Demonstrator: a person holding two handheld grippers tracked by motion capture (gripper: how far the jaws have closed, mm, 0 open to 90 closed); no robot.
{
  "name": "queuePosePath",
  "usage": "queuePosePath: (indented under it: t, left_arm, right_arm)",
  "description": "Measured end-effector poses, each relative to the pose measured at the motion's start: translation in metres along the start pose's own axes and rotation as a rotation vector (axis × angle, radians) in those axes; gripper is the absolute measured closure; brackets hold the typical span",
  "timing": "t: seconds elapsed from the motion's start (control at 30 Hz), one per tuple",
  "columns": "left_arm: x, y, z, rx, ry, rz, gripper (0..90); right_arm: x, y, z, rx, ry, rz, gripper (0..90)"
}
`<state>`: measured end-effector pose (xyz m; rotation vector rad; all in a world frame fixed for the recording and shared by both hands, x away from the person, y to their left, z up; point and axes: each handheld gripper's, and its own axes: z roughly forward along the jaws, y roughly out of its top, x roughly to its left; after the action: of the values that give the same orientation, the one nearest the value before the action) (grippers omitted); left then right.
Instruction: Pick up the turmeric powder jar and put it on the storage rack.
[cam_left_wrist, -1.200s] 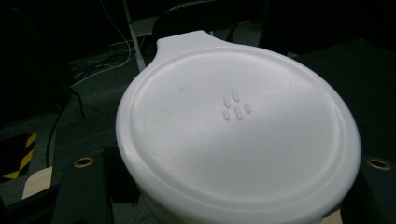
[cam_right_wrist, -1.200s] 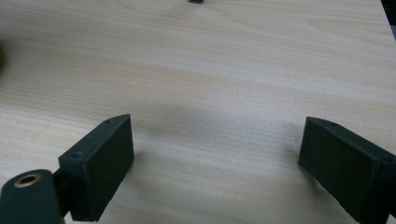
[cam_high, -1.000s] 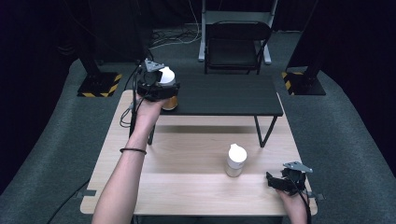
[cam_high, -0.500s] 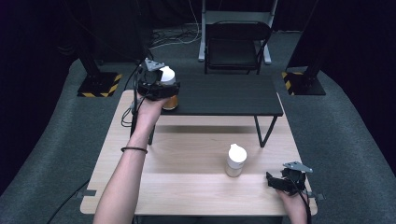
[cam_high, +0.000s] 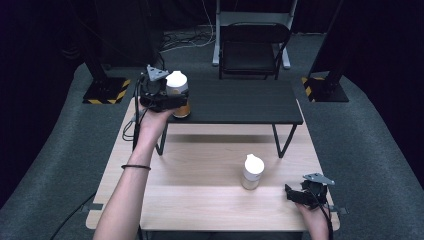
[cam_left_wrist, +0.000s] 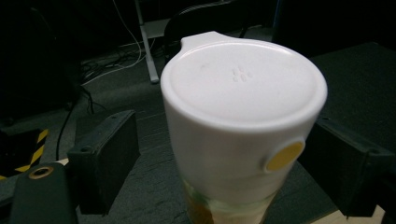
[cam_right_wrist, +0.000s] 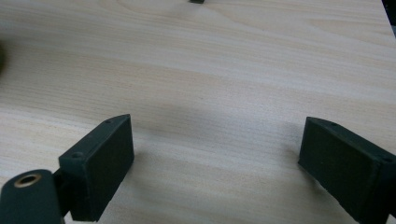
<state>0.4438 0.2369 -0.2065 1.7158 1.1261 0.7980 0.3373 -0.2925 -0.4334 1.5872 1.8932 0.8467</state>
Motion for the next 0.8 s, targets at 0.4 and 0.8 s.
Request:
queuePosePath:
  t: [0.4,0.8]
  left_arm:
    - [0.013,-0.028,-0.018,-0.026,-0.023,-0.006,12.3]
    - [0.024,-0.059,-0.034,-0.029,-0.019,-0.002,11.9]
  right_arm:
    - [0.0,0.0,0.0,0.0,0.0,0.0,8.5]
    - [0.0,0.0,0.0,0.0,0.0,0.0,8.5]
